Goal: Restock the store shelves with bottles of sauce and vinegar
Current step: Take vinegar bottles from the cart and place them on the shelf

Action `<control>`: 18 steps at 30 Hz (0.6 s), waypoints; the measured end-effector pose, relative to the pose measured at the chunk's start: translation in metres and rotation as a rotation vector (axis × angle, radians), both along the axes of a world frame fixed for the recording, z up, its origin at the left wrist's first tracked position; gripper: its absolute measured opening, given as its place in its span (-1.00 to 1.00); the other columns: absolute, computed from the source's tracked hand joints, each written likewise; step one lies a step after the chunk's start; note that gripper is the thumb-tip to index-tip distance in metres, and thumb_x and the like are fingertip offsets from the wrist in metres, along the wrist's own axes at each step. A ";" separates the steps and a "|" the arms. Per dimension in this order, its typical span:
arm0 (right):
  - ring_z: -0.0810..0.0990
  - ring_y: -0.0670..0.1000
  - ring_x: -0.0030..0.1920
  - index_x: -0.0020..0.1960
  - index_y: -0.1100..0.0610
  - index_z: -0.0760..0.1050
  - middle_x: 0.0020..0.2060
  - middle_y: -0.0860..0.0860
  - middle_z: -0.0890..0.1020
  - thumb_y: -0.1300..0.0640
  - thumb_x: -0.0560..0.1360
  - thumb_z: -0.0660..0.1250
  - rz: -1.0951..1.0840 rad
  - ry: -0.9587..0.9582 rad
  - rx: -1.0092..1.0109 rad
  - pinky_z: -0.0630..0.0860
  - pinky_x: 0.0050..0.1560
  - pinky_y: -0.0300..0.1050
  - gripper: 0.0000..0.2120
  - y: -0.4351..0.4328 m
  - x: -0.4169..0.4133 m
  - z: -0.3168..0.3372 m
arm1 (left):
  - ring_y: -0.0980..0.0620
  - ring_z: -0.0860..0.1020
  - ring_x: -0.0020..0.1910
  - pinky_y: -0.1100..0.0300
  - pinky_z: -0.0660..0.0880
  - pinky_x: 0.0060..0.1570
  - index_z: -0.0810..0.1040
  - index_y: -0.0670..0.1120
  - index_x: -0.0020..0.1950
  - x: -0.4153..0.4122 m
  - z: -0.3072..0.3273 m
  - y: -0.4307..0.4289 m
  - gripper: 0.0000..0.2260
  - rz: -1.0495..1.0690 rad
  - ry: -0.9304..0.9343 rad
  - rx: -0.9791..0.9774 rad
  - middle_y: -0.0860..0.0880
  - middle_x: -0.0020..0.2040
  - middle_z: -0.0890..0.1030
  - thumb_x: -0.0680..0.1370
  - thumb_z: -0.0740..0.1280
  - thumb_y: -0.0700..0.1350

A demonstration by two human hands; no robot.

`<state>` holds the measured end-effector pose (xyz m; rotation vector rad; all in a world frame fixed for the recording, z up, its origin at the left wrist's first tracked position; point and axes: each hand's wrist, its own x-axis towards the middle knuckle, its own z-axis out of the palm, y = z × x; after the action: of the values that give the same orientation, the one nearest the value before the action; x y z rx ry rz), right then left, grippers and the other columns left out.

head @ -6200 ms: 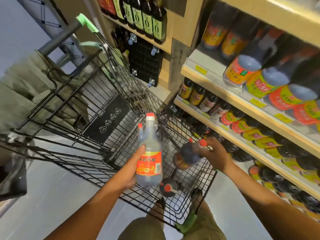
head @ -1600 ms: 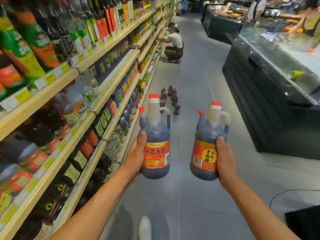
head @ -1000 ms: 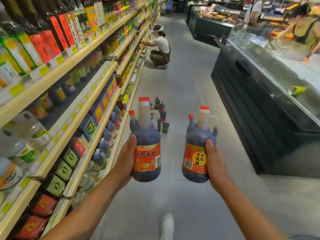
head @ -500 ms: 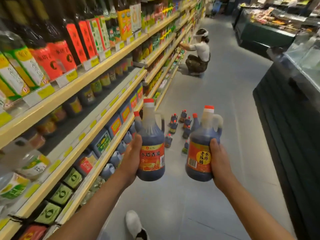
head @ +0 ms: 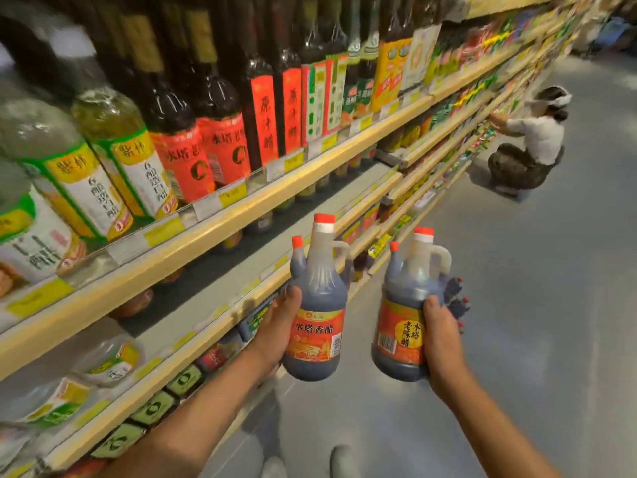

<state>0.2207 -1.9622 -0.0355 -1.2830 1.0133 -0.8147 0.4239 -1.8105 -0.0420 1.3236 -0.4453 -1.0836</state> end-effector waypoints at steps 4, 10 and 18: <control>0.73 -0.07 -0.27 0.07 0.02 0.56 -0.23 -0.05 0.76 -0.25 0.39 0.25 0.151 0.008 0.004 0.59 -0.36 -0.27 -0.58 -0.035 0.046 -0.011 | -0.22 0.65 0.24 -0.23 0.58 0.25 0.44 -0.06 0.49 0.014 -0.004 -0.003 0.14 0.151 0.049 -0.011 -0.18 0.29 0.66 0.08 0.48 0.59; 0.73 -0.01 -0.21 0.05 0.04 0.59 -0.16 0.02 0.74 -0.37 0.34 0.25 0.462 0.051 0.023 0.64 -0.22 -0.07 -0.45 -0.060 0.107 -0.025 | -0.10 0.75 -0.04 0.03 0.67 -0.14 0.47 -0.10 0.39 0.007 -0.014 0.013 0.09 0.491 0.151 -0.079 -0.11 0.06 0.76 0.00 0.66 0.40; 0.74 0.20 -0.03 0.26 0.10 0.56 0.03 0.20 0.74 -0.29 0.25 0.53 0.862 -0.004 0.347 0.67 -0.14 0.01 -0.28 -0.046 0.145 -0.049 | -0.19 0.70 0.03 -0.11 0.65 0.03 0.45 -0.15 0.42 -0.014 -0.038 0.044 -0.09 0.765 0.094 -0.009 -0.24 0.17 0.69 0.21 0.58 0.30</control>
<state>0.3654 -2.0085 -0.0844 -1.2425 0.4725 0.0234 0.4102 -1.7664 -0.0802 1.2650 0.1351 -0.4938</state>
